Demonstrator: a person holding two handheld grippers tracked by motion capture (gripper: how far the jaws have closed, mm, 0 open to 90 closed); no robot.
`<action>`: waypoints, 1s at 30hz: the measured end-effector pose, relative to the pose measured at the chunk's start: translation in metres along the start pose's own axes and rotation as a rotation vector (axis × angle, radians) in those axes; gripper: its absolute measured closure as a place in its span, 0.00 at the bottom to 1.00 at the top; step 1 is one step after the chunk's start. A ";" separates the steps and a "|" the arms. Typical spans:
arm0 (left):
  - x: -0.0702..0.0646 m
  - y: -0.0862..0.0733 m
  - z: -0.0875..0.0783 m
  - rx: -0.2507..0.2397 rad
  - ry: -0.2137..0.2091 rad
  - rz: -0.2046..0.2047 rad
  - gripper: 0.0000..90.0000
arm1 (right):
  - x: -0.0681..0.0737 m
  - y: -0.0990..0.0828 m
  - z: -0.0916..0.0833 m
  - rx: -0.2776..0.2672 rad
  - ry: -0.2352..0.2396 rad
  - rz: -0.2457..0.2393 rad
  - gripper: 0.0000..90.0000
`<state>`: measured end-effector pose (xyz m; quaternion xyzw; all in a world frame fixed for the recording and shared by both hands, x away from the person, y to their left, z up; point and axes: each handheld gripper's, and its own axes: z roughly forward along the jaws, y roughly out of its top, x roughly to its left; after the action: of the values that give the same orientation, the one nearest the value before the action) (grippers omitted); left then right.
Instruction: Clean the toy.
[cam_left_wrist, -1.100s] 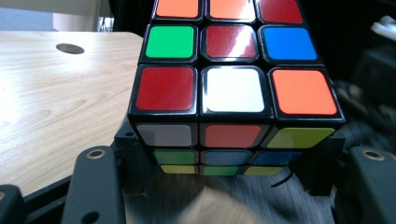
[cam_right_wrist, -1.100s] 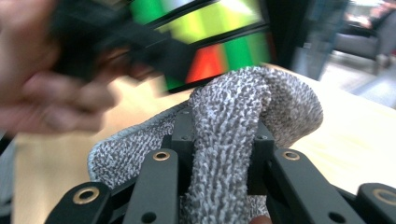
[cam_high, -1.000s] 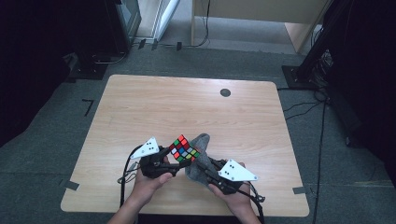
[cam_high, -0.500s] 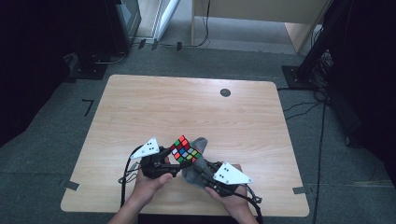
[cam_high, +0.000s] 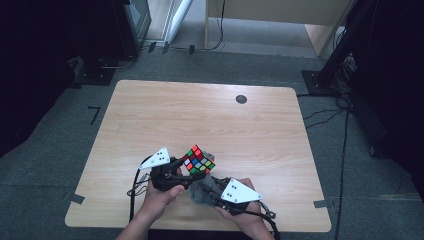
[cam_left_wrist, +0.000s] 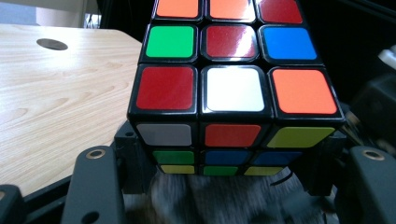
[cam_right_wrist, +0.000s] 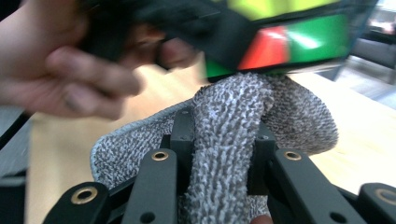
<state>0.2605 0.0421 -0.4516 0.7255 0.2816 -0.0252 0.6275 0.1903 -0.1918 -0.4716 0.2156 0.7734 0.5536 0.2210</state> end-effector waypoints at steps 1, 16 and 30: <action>0.001 0.000 -0.001 -0.002 0.002 -0.005 0.39 | 0.001 0.000 0.001 0.000 0.004 -0.004 0.79; 0.007 0.000 -0.007 -0.008 0.024 -0.013 0.39 | -0.016 0.000 -0.011 -0.020 -0.044 0.041 0.80; -0.023 -0.025 0.026 0.104 0.027 0.302 0.39 | -0.047 0.032 -0.060 -0.253 -0.109 0.414 0.82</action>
<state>0.2386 0.0107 -0.4705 0.7914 0.1759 0.0647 0.5818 0.1967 -0.2549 -0.4187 0.3697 0.6243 0.6670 0.1694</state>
